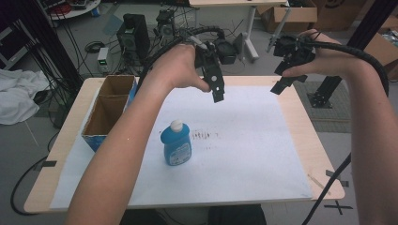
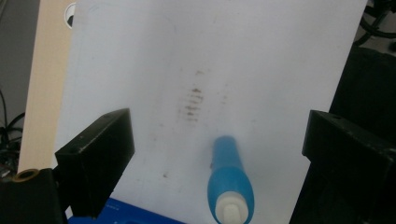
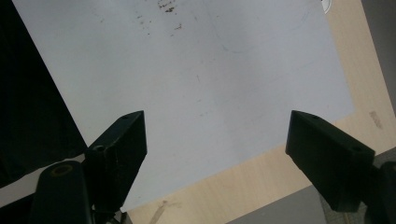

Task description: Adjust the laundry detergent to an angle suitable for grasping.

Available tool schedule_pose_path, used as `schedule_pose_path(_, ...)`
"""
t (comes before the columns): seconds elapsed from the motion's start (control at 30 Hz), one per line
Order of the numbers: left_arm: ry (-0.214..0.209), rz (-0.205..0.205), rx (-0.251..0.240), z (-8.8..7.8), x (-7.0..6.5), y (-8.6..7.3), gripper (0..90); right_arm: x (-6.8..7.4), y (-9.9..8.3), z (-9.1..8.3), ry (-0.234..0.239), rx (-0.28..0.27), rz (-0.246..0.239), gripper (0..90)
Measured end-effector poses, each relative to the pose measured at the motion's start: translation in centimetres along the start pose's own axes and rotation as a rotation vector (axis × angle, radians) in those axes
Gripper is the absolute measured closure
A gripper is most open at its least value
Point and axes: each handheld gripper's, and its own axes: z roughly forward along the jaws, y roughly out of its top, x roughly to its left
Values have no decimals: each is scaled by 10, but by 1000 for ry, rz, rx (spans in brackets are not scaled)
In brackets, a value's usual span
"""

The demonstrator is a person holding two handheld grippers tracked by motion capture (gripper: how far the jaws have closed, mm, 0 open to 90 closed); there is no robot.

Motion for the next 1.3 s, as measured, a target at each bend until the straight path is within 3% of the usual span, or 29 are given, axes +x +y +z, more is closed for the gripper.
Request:
schedule_pose_path(0.47,4,2,22,4,-1,3,87,-3,-9,2,1,-17,8,186)
schedule_pose_path(0.7,8,2,4,1,-3,6,85,-5,-10,5,7,-22,7,185)
schedule_pose_path(1.3,20,-1,11,0,-2,10,72,-7,-14,7,8,-15,13,185)
